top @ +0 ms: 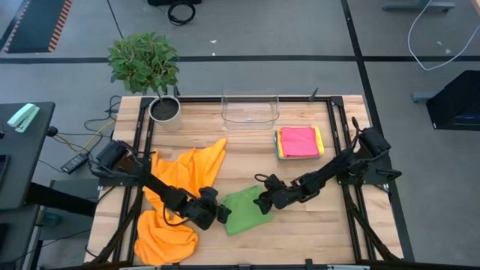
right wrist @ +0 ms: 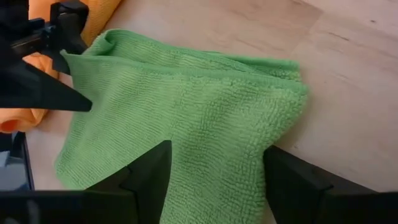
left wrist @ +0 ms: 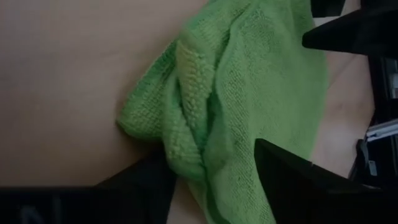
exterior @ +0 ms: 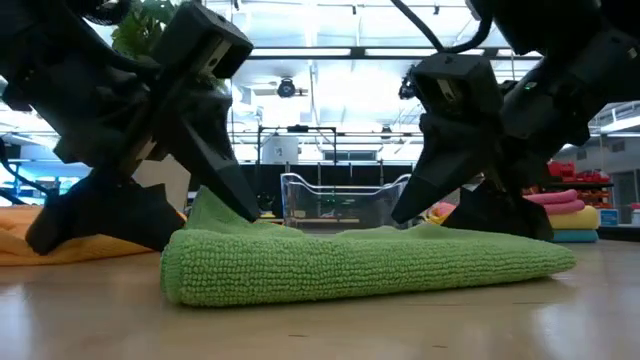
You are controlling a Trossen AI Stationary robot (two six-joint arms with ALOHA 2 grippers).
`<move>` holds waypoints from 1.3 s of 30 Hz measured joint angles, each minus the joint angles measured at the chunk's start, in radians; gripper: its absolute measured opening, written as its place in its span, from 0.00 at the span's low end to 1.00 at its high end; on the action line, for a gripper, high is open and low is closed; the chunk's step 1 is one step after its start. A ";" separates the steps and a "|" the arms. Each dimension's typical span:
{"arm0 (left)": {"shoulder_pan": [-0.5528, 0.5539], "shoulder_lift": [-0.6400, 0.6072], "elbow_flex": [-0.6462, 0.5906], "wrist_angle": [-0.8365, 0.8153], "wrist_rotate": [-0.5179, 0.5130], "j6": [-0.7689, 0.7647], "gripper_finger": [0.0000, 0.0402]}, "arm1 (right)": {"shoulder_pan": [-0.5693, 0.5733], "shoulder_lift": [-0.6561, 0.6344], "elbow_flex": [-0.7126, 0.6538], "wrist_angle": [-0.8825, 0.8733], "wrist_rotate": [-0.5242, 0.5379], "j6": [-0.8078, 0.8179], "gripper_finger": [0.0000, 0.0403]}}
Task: Fold microfiber towels
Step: Stack the green towel on the top of the pink towel
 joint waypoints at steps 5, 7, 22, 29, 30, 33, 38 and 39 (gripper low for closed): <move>0.008 0.001 -0.002 -0.021 0.000 0.017 0.33 | 0.000 0.000 0.002 -0.015 0.010 -0.002 0.41; 0.009 0.001 -0.002 -0.025 -0.001 0.022 0.22 | 0.000 0.001 0.009 -0.020 0.015 -0.012 0.30; 0.067 0.000 0.268 -0.080 -0.010 0.387 0.03 | 0.122 -0.346 0.024 -0.438 0.183 0.023 0.02; 0.199 0.004 0.458 -0.193 -0.011 0.638 0.05 | 0.189 -0.566 0.024 -0.789 0.301 0.147 0.01; 0.226 0.004 0.476 -0.192 -0.009 0.679 0.03 | 0.192 -0.595 0.024 -0.848 0.312 0.164 0.01; 0.317 0.004 0.509 -0.186 -0.008 0.761 0.03 | 0.185 -0.674 0.024 -1.027 0.337 0.221 0.01; 0.476 0.050 0.514 -0.041 0.143 0.811 0.04 | 0.121 -0.784 0.024 -1.302 0.343 0.272 0.01; 0.502 0.070 0.514 -0.004 0.177 0.803 0.03 | 0.101 -0.803 0.024 -1.336 0.345 0.272 0.01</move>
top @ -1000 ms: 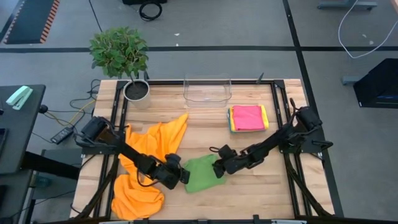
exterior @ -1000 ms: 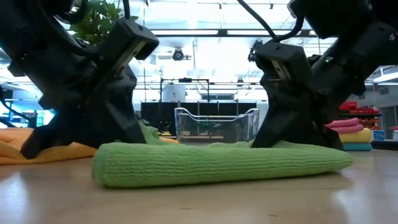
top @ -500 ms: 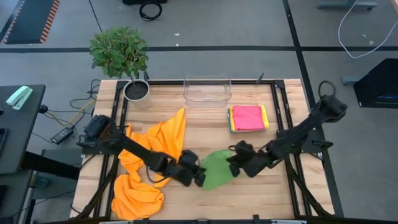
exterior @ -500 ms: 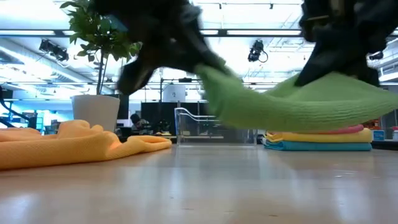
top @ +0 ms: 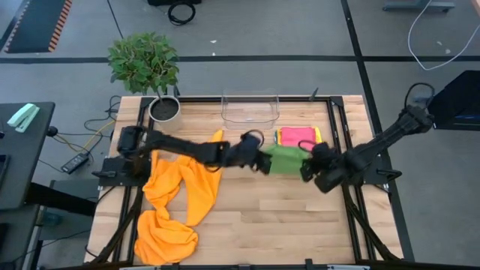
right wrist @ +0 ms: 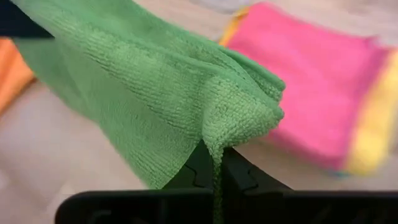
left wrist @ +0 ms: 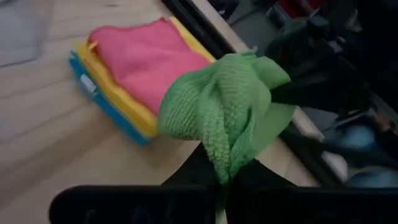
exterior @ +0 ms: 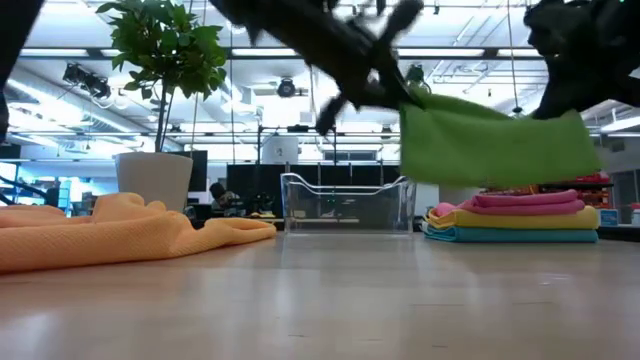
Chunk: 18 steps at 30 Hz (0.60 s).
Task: Fold microfiber towels
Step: Stack the green towel on the top of the pink towel
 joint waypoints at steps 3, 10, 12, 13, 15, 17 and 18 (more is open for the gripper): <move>0.059 0.100 0.091 0.043 0.085 -0.026 0.03 | -0.064 -0.054 0.000 -0.122 -0.002 -0.015 0.01; 0.153 0.380 0.553 -0.197 0.224 0.036 0.04 | -0.277 -0.145 -0.026 -0.220 0.017 -0.179 0.01; 0.182 0.440 0.691 -0.339 0.247 0.095 0.03 | -0.351 -0.157 -0.036 -0.206 0.020 -0.252 0.01; 0.192 0.465 0.751 -0.387 0.247 0.115 0.03 | -0.385 -0.160 -0.042 -0.198 0.021 -0.289 0.01; 0.213 0.496 0.843 -0.489 0.247 0.159 0.03 | -0.451 -0.162 -0.052 -0.172 0.021 -0.362 0.01; 0.230 0.511 0.908 -0.562 0.246 0.167 0.03 | -0.509 -0.166 -0.067 -0.119 0.019 -0.428 0.01; 0.236 0.513 0.924 -0.600 0.247 0.167 0.04 | -0.537 -0.167 -0.078 -0.086 0.007 -0.466 0.01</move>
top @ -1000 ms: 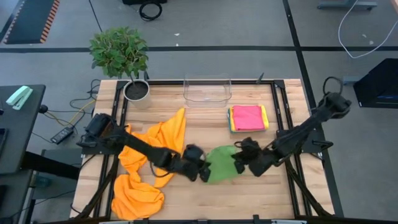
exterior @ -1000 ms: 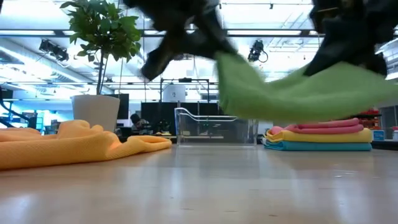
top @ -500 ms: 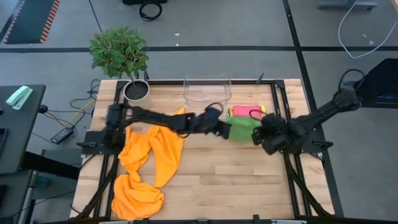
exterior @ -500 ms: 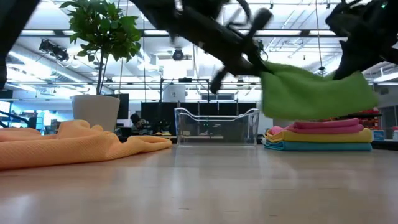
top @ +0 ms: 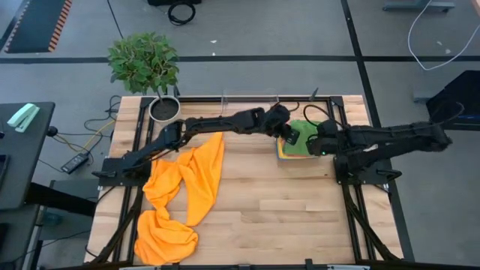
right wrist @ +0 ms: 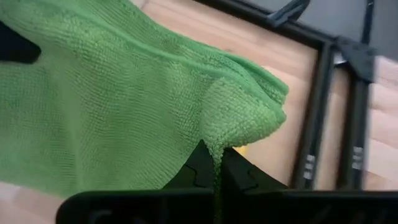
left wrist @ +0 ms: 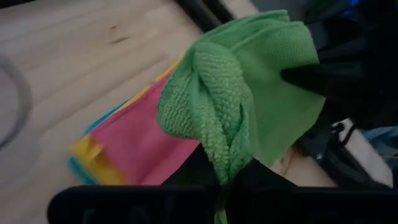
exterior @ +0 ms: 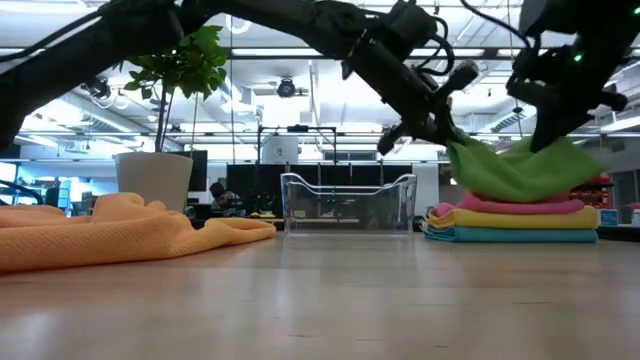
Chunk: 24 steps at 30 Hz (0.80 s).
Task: Fold microfiber towels
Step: Stack the green towel on the top of the pink towel
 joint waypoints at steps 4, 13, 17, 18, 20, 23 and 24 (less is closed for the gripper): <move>0.011 0.006 -0.023 -0.052 0.000 -0.004 0.04 | -0.102 0.008 -0.059 0.147 -0.065 -0.132 0.01; 0.003 0.010 -0.103 -0.004 -0.006 -0.031 0.06 | -0.263 0.015 -0.161 0.316 -0.106 -0.299 0.01; 0.011 0.019 -0.102 0.021 -0.008 -0.024 0.04 | -0.318 0.014 -0.193 0.380 -0.118 -0.344 0.01; 0.013 0.021 -0.103 0.022 -0.008 -0.024 0.04 | -0.329 0.014 -0.198 0.396 -0.125 -0.351 0.01; 0.018 0.025 -0.103 0.030 -0.008 -0.011 0.05 | -0.350 0.015 -0.208 0.414 -0.139 -0.352 0.01; 0.028 0.027 -0.102 0.027 -0.008 0.019 0.09 | -0.369 0.026 -0.212 0.413 -0.153 -0.327 0.01; 0.031 0.027 -0.102 0.022 -0.008 0.026 0.12 | -0.374 0.031 -0.212 0.413 -0.162 -0.322 0.01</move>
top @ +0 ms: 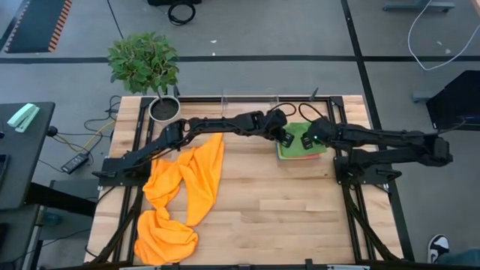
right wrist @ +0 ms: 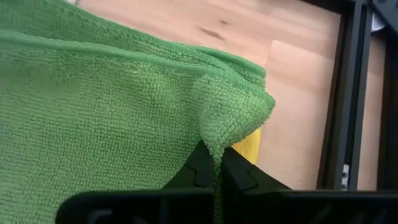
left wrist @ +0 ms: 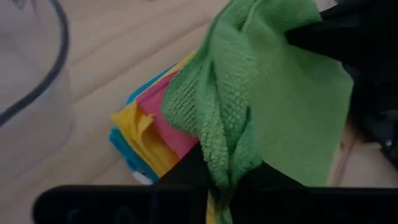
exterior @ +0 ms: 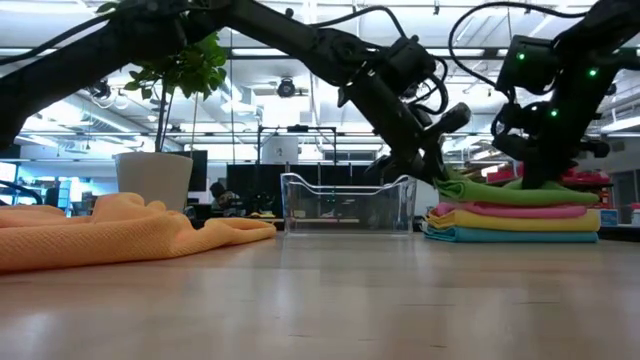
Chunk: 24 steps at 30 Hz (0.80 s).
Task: Fold microfiber towels
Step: Stack the green towel on the top of the pink towel
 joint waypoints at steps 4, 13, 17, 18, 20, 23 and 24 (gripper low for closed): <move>0.012 -0.002 0.008 -0.034 0.020 0.045 0.23 | -0.004 0.029 0.000 0.004 -0.011 0.003 0.01; 0.016 -0.019 0.085 -0.191 0.021 0.091 0.43 | -0.005 0.053 -0.001 0.009 -0.022 0.018 0.08; -0.029 -0.019 0.117 -0.190 -0.037 0.147 0.42 | -0.004 0.050 -0.001 -0.014 -0.009 0.046 0.15; -0.045 -0.019 0.120 -0.182 -0.039 0.156 0.41 | -0.004 0.048 0.000 -0.028 -0.004 0.058 0.16; -0.073 -0.019 0.115 -0.145 -0.039 0.176 0.38 | -0.004 0.048 0.011 -0.067 0.013 0.082 0.19; -0.109 -0.007 0.098 -0.095 -0.041 0.204 0.32 | -0.006 0.047 0.032 -0.106 0.030 0.099 0.24; -0.117 -0.004 0.088 -0.089 -0.049 0.208 0.30 | -0.008 0.048 0.042 -0.115 0.030 0.091 0.26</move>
